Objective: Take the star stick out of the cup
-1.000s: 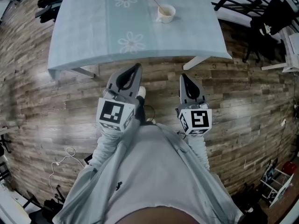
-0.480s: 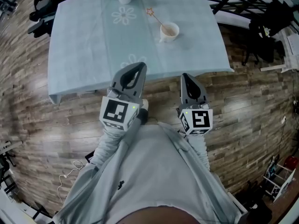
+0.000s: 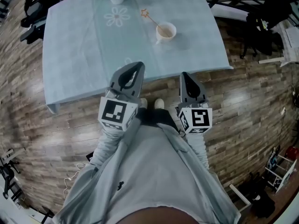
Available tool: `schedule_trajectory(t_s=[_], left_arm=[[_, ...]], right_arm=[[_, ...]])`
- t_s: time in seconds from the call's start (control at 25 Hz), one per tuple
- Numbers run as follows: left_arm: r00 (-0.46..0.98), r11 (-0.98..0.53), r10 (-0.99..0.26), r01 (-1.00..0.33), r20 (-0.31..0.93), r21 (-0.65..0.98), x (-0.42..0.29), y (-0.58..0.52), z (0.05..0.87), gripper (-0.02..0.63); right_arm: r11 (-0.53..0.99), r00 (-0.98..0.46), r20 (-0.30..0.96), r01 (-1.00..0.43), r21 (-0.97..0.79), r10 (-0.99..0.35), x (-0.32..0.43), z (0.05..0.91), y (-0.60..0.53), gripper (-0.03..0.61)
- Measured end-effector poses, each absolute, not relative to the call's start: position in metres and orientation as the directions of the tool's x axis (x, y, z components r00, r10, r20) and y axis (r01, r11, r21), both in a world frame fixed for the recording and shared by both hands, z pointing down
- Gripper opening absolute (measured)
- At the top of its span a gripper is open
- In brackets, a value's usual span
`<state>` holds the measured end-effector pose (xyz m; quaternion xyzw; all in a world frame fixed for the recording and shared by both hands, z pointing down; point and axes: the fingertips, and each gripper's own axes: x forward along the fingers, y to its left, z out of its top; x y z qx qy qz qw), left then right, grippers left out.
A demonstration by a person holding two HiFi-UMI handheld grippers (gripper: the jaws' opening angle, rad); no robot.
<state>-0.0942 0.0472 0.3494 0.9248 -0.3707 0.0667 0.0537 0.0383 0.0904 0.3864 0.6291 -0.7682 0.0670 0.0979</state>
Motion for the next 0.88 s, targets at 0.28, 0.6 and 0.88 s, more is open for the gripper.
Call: schedule_trajectory(t_s=[0.28,0.6,0.88], left_arm=[[0.688,-0.692,-0.704,-0.72,0.177,0.049,-0.071,0.016,0.355,0.02],[0.63,-0.633,-0.762,-0.773,0.149,0.028,-0.029,-0.064,0.342,0.02],[0.557,-0.56,-0.819,-0.828,0.136,0.022,-0.013,-0.126,0.333,0.02]], right_arm=[[0.224,-0.215,0.239,-0.975,0.011,-0.947,0.066,0.392,0.056,0.015],[0.309,-0.303,0.205,-0.951,-0.003,-0.931,0.102,0.382,-0.036,0.015],[0.398,-0.388,0.185,-0.917,0.02,-0.903,0.122,0.366,-0.115,0.015]])
